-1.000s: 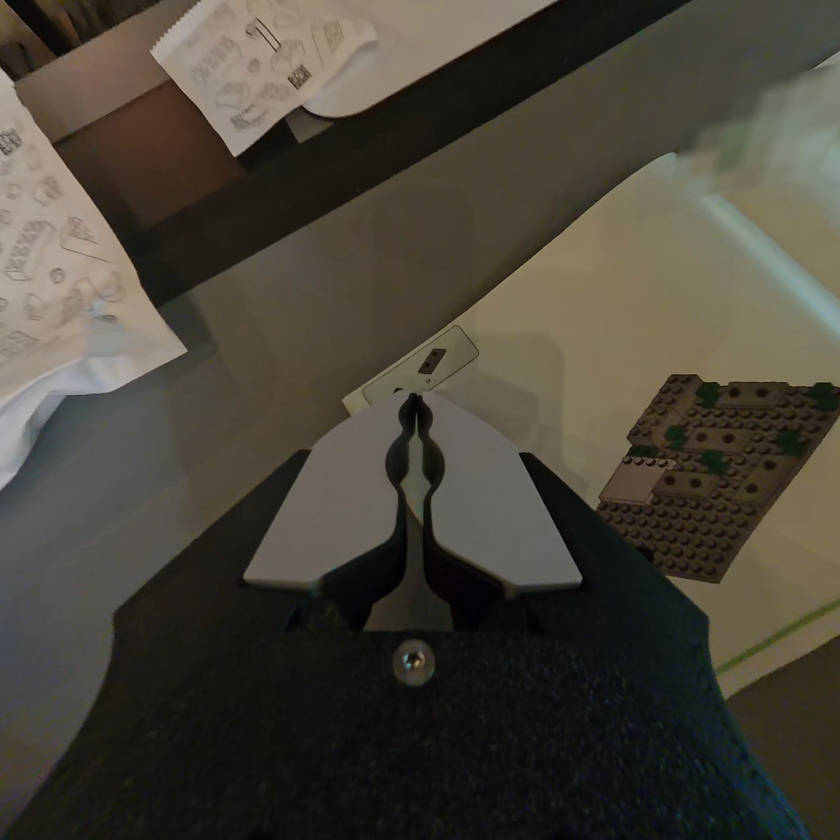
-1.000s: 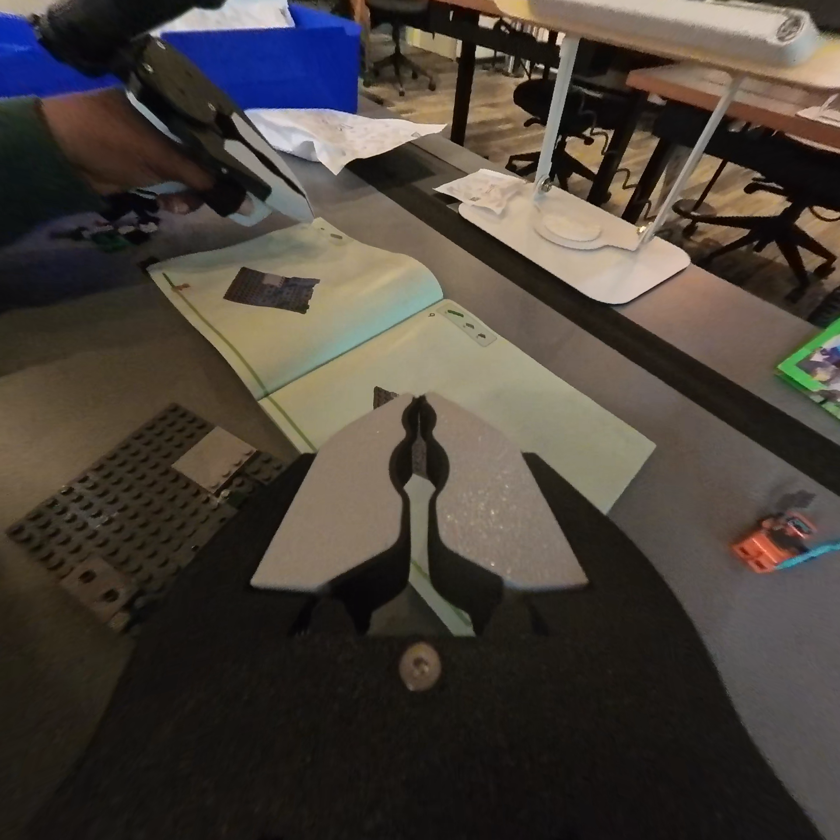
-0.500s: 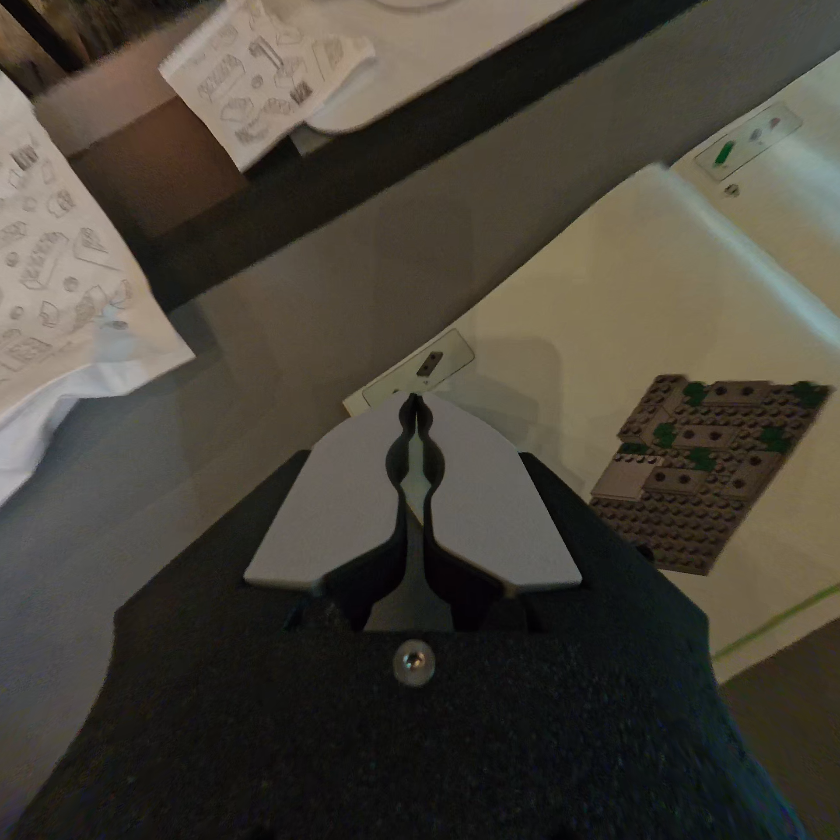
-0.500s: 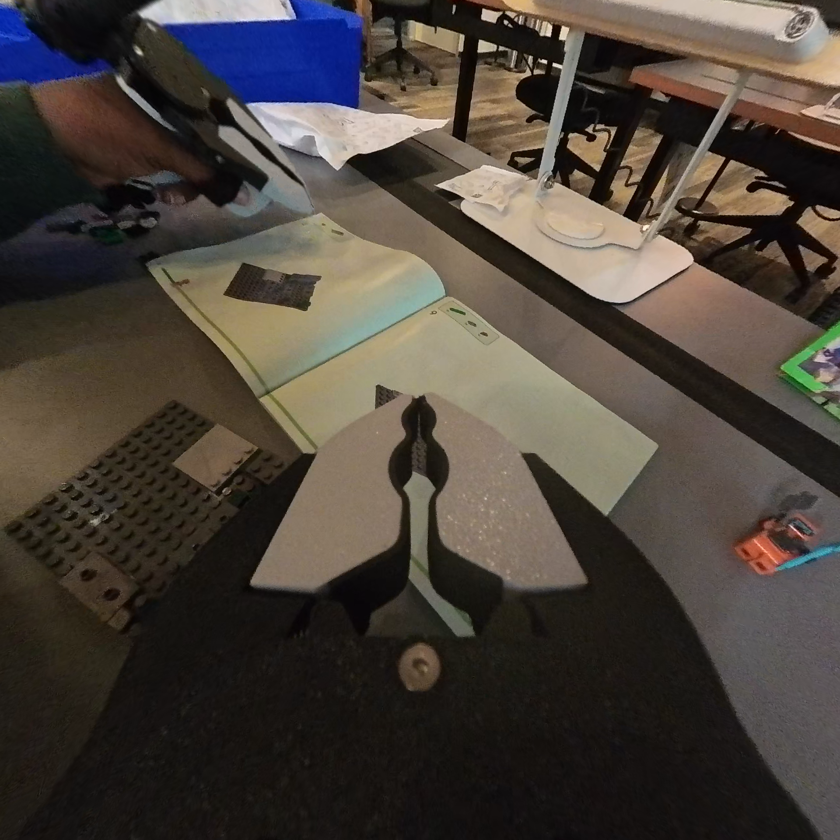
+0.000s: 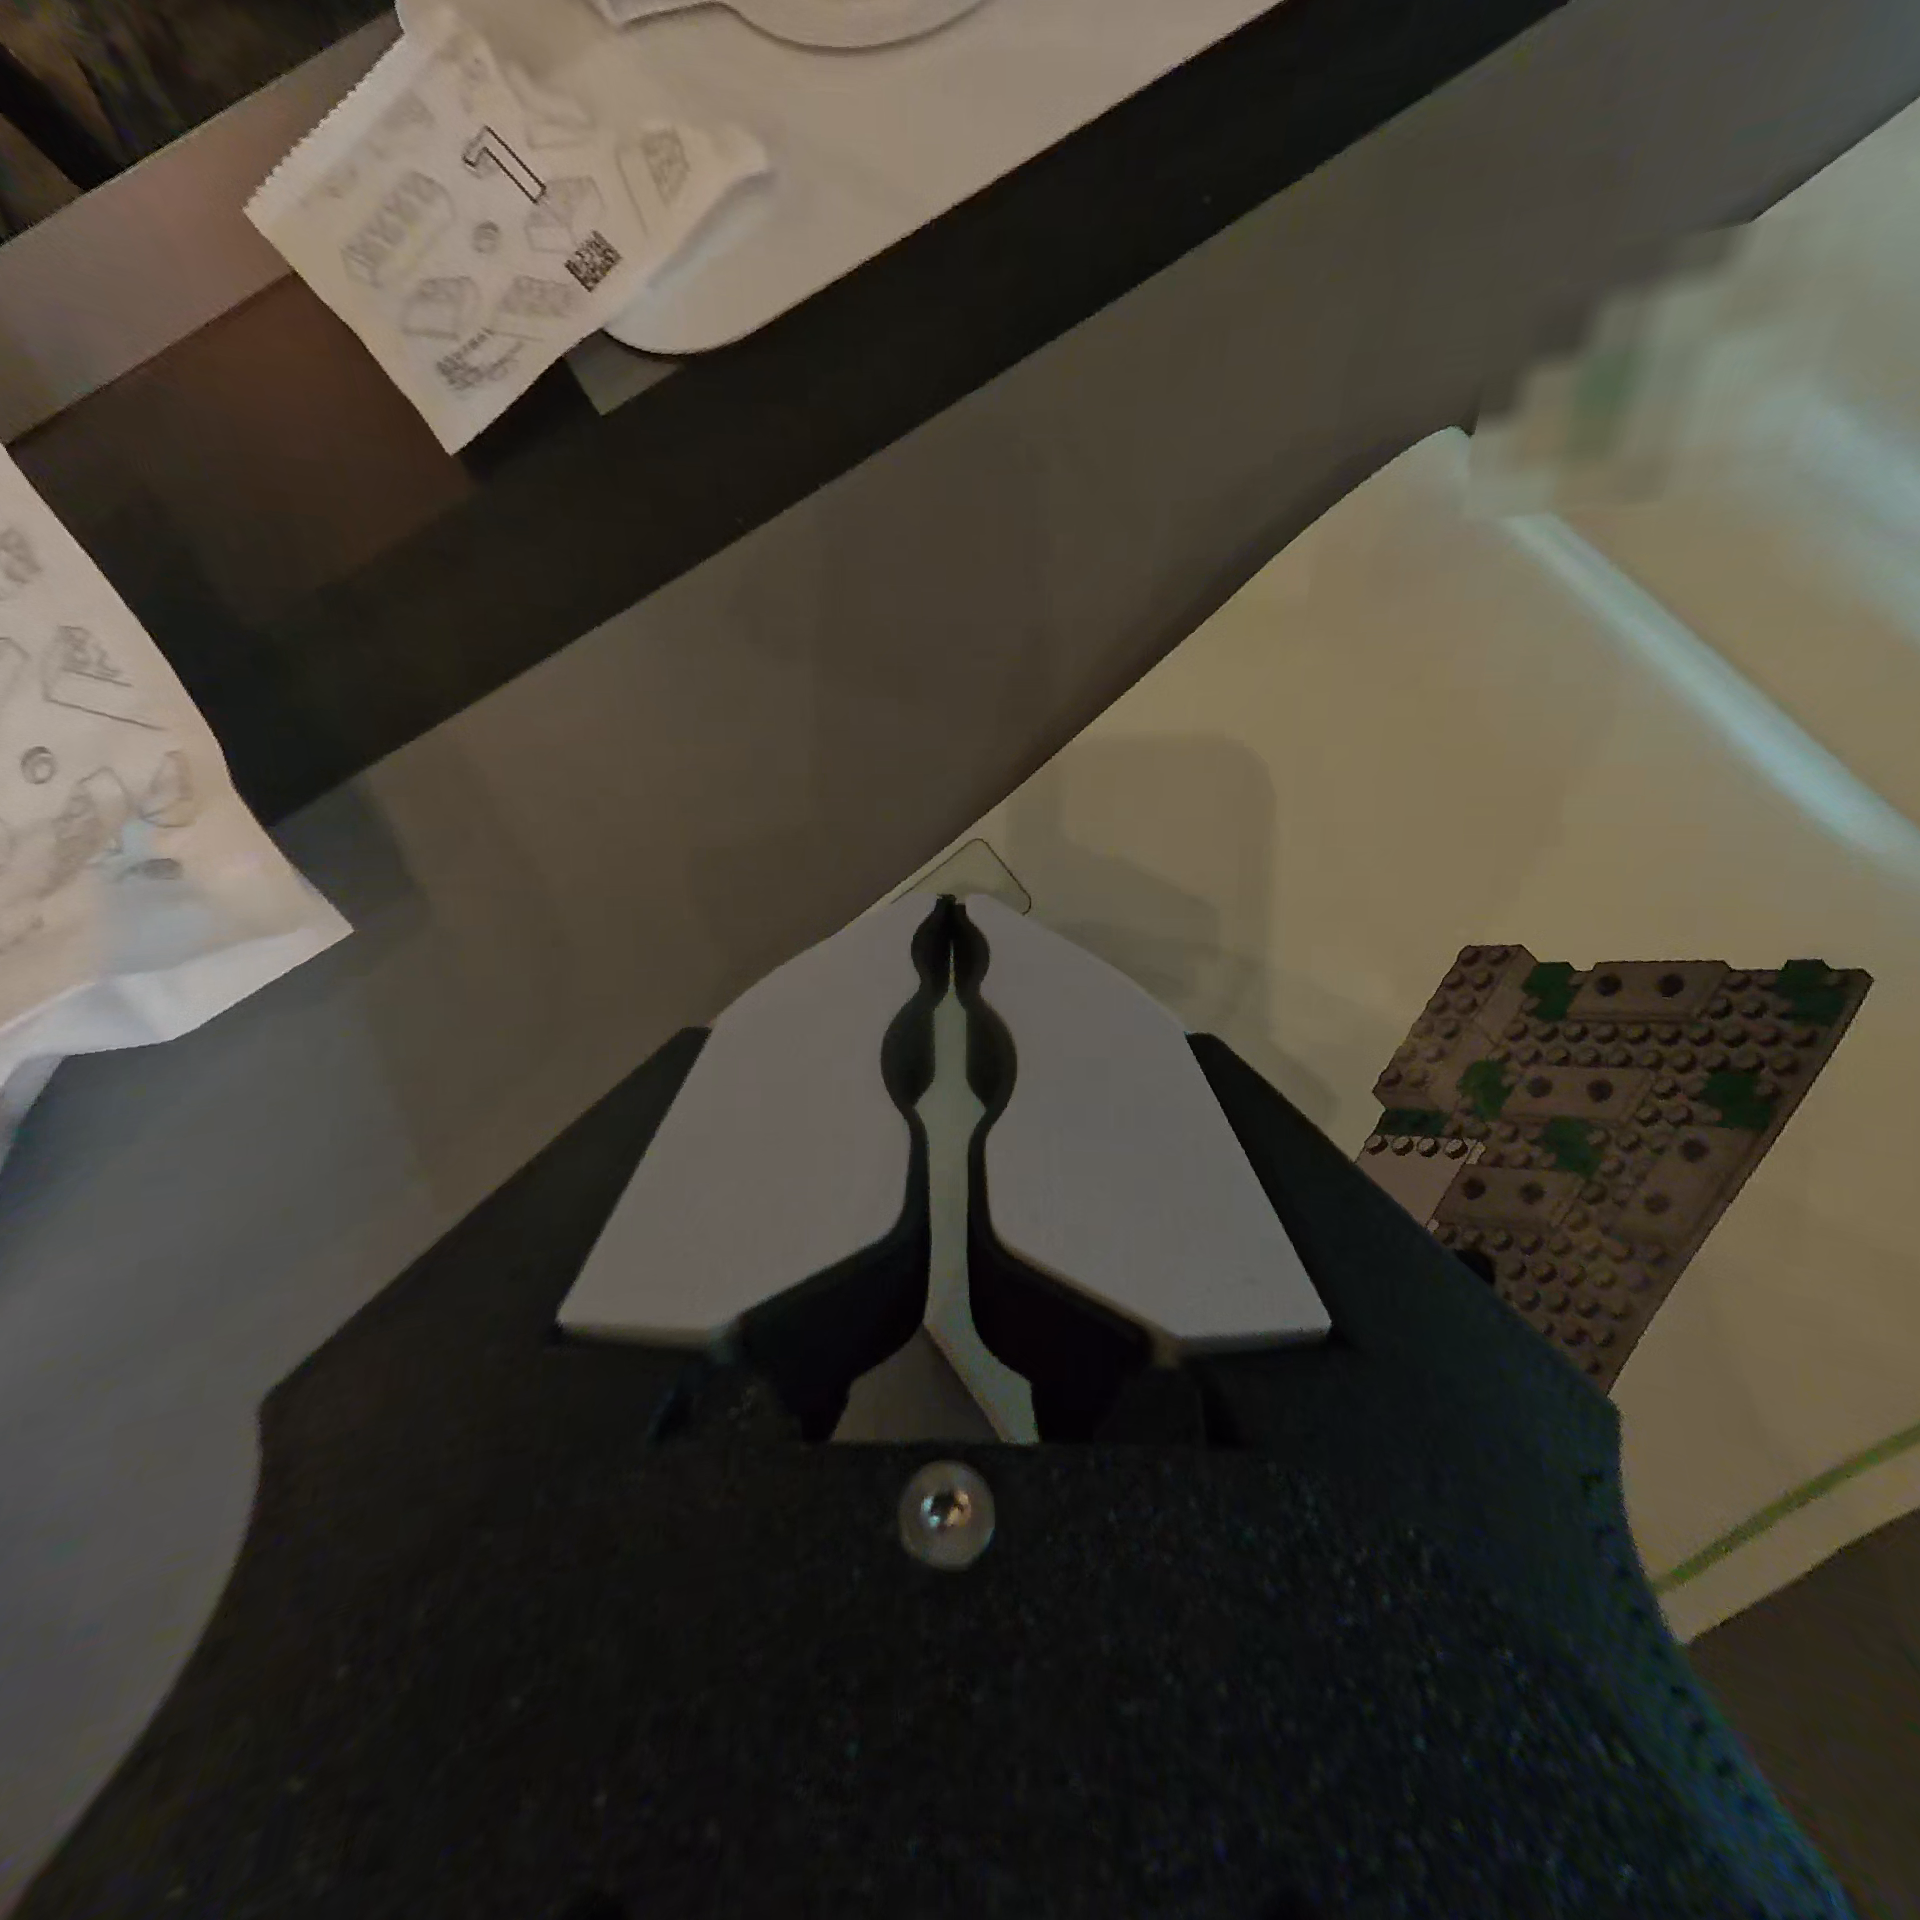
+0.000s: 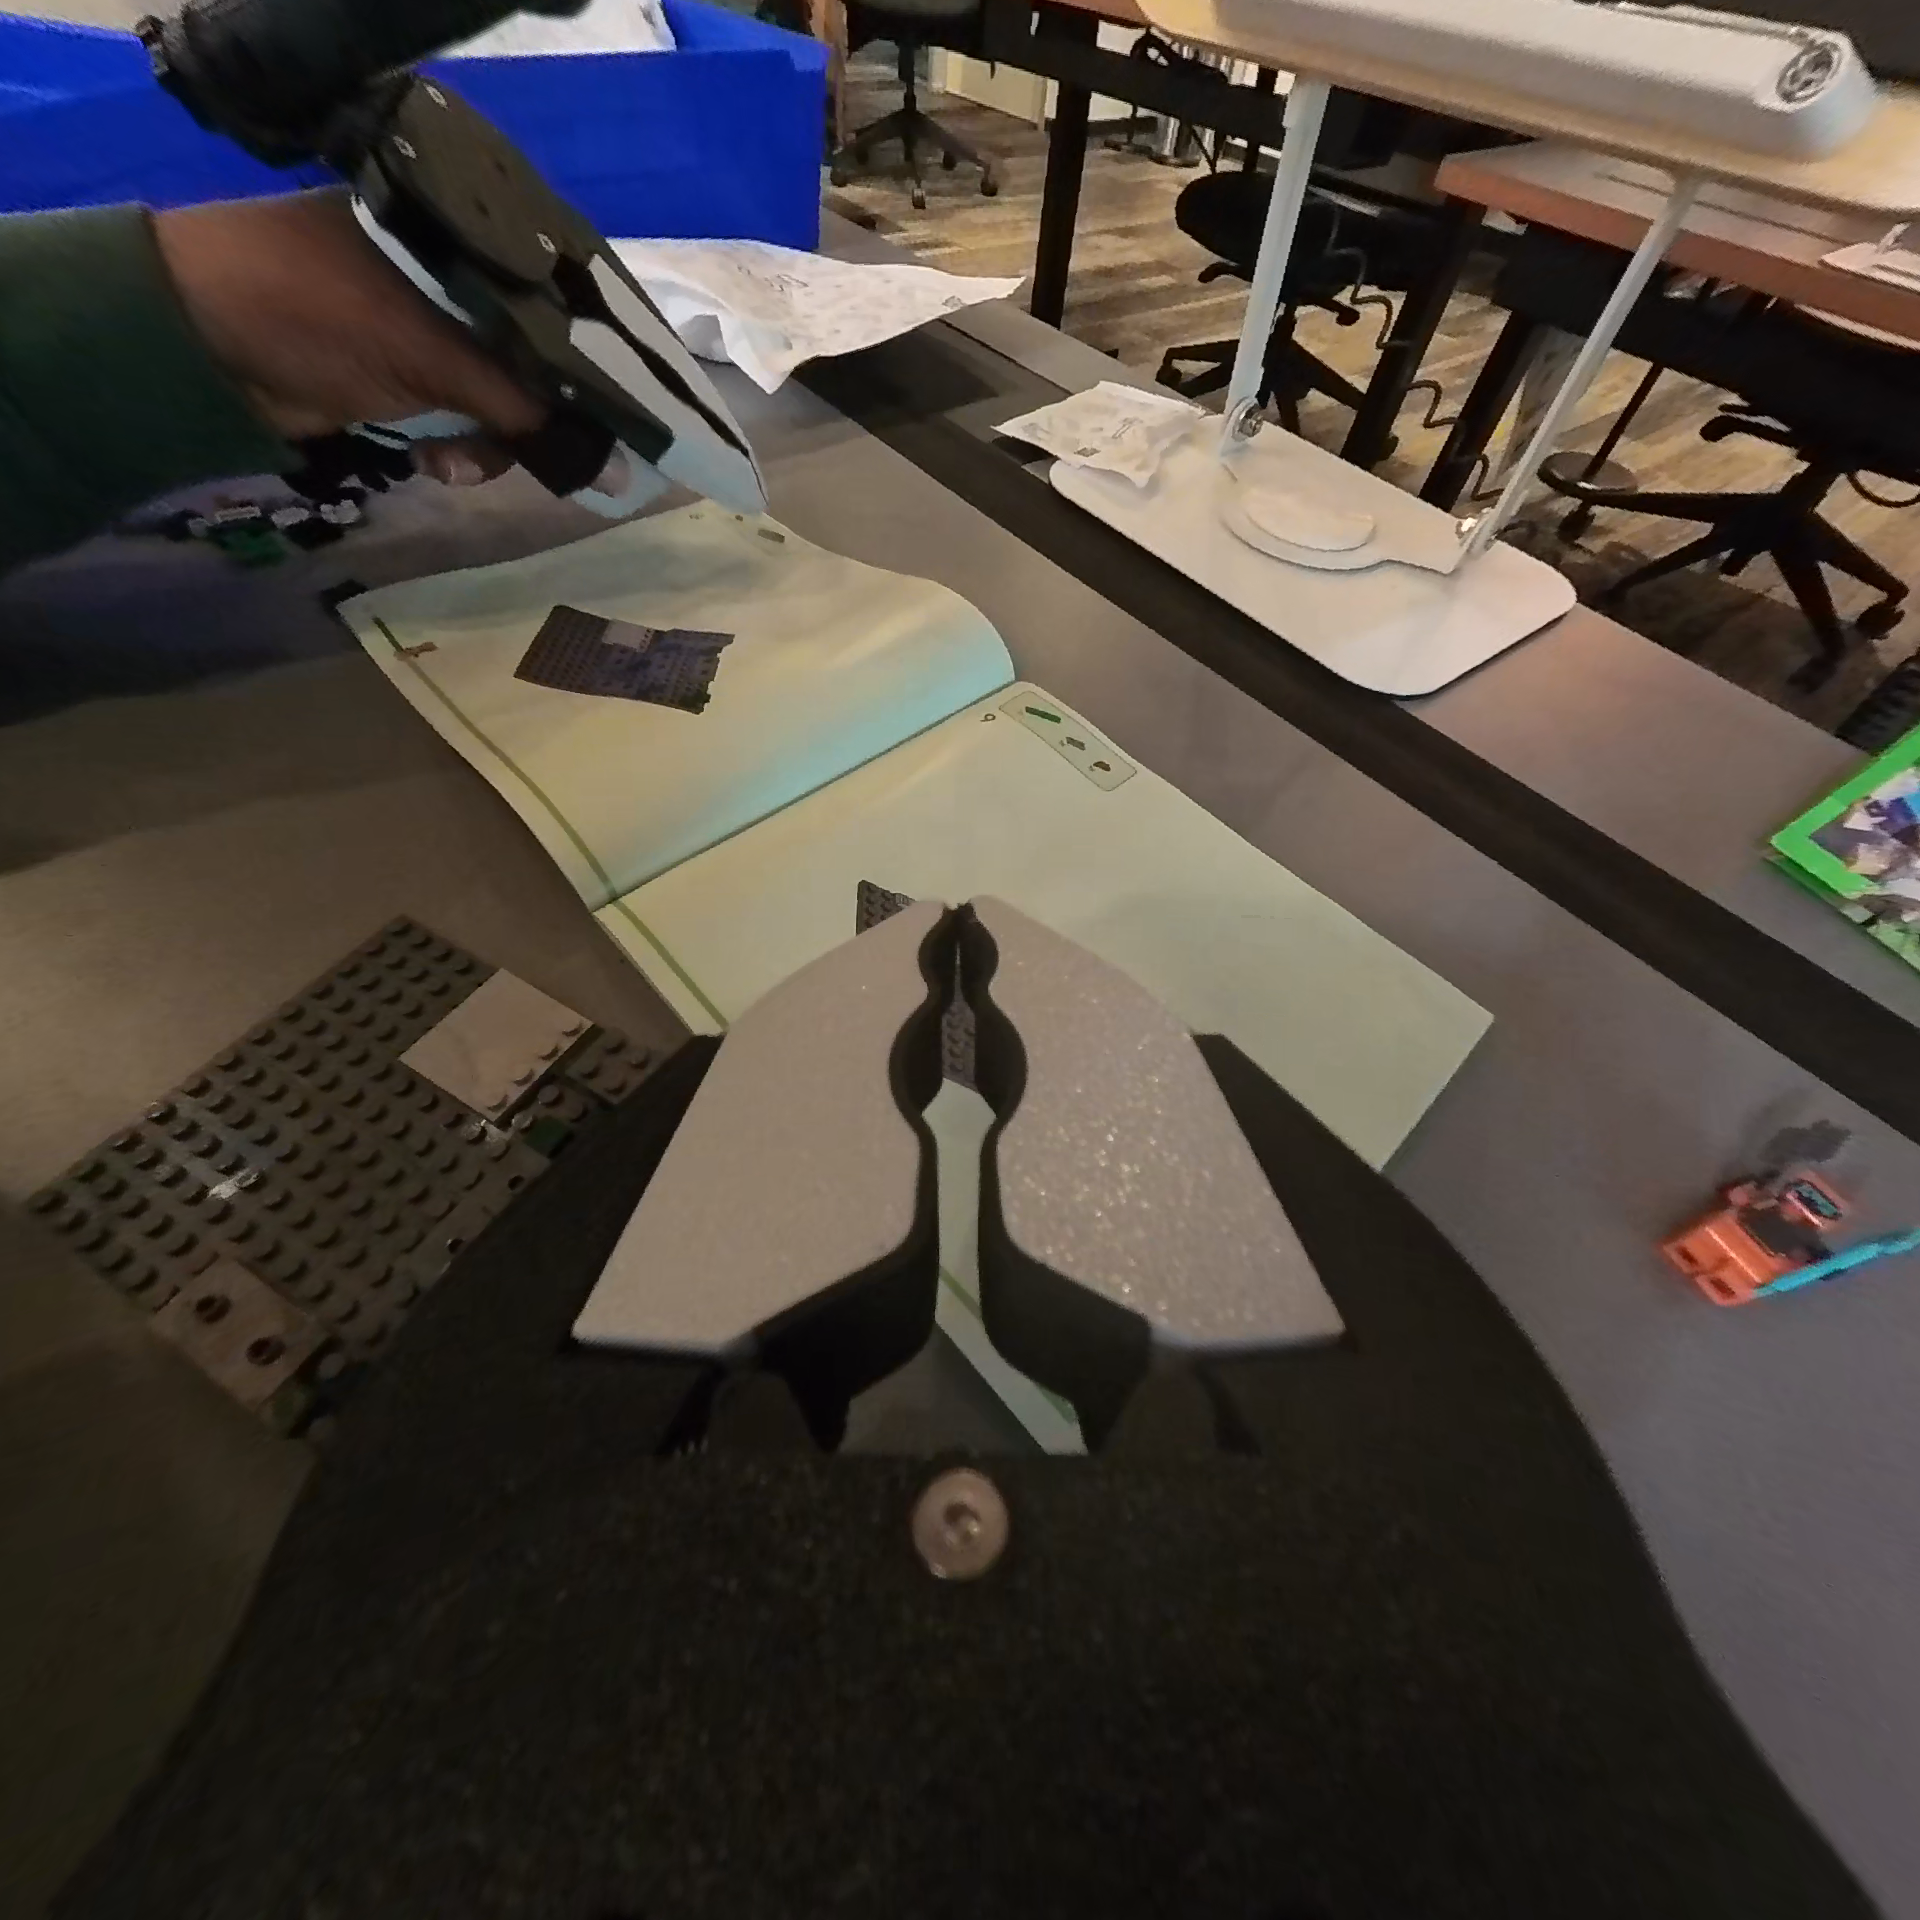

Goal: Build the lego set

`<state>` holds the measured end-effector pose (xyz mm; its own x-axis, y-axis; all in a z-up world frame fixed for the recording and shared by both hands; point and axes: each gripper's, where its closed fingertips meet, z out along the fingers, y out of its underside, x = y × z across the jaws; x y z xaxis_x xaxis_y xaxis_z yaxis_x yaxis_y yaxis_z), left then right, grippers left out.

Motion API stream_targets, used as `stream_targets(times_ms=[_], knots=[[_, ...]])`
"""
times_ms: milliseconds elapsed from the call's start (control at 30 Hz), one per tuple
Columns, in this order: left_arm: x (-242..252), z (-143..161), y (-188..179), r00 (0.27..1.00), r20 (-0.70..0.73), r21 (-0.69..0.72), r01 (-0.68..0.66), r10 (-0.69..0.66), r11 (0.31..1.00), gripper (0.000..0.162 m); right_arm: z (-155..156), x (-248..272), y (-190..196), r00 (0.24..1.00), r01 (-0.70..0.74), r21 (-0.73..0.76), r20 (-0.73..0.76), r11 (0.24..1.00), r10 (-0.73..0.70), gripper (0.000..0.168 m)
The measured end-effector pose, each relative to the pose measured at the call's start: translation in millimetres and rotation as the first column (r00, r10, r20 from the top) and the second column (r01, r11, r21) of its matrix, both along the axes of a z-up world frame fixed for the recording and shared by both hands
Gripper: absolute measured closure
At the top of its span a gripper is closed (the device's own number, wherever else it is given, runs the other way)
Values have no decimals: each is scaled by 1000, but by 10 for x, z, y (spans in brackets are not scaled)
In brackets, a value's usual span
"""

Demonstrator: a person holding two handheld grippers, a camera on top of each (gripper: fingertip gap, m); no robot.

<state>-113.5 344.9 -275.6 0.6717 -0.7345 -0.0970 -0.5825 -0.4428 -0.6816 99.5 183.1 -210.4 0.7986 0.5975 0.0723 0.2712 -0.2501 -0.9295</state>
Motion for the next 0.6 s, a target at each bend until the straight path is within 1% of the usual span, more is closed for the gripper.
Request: stream_targets(times_ms=[600], knots=[[-2, -83, -35, 1000, -14, -8, 10, -10, 1000, 162, -43, -43, -11, 1000, -14, -11, 11, 1000, 14, 168]])
